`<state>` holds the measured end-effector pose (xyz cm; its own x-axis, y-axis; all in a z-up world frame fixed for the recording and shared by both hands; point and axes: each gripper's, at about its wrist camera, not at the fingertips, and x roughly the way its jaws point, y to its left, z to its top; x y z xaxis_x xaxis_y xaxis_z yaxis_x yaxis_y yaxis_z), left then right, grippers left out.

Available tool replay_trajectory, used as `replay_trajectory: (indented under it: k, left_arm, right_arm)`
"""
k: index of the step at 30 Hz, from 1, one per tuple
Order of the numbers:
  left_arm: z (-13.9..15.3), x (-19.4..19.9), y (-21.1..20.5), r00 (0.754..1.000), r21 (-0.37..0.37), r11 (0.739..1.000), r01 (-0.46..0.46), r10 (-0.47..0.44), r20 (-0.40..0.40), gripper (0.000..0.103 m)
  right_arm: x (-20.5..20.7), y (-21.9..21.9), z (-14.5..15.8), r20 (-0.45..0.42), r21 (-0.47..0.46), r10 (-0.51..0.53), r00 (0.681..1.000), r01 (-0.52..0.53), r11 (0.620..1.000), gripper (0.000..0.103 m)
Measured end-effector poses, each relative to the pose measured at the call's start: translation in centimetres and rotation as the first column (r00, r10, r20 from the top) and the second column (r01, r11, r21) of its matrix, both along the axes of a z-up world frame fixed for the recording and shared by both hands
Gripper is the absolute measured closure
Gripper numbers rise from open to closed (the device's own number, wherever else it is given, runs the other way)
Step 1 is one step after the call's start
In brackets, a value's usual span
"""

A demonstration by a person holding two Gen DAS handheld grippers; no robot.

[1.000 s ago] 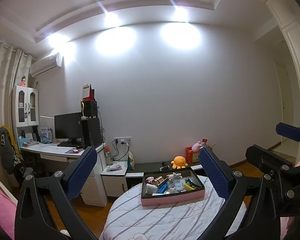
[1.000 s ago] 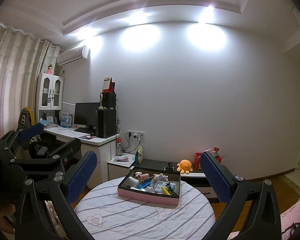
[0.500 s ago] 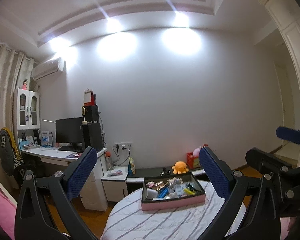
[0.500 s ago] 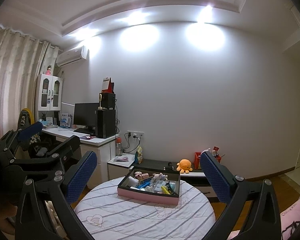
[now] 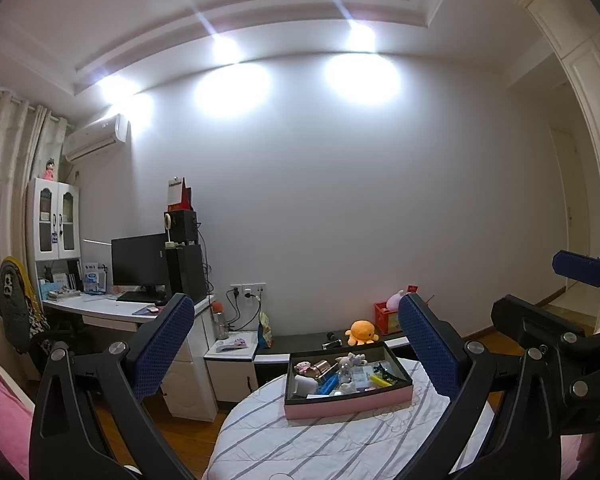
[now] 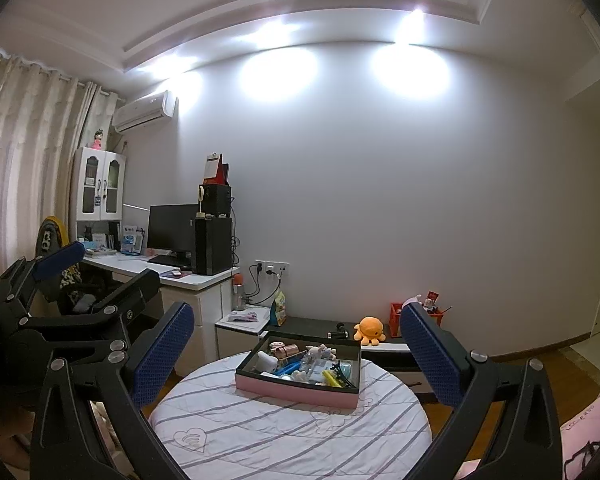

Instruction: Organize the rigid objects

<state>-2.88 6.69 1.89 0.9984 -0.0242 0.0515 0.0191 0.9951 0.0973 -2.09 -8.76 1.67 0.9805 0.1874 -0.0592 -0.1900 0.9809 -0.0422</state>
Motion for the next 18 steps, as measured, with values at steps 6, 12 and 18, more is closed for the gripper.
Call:
replay_trajectory:
  k: [6,12,18]
  left_arm:
    - [-0.01,0.02,0.05,1.0,0.002,1.0,0.0,0.0,-0.001,0.0]
    - [-0.02,0.08,0.27,1.0,0.004,1.0,-0.007,0.007,-0.005,0.0]
    - [-0.01,0.11,0.33,1.0,0.003,1.0,-0.007,0.007,-0.005,0.0]
  right_arm:
    - [0.01,0.0,-0.02,0.0,-0.001,0.0,1.0,0.0,1.0,0.0]
    - [-0.06,0.07,-0.05,-0.001,-0.01,-0.004,1.0,0.004,1.0,0.0]
    - [-0.12,0.1,-0.02,-0.001,-0.011,-0.004,1.0,0.004,1.0,0.0]
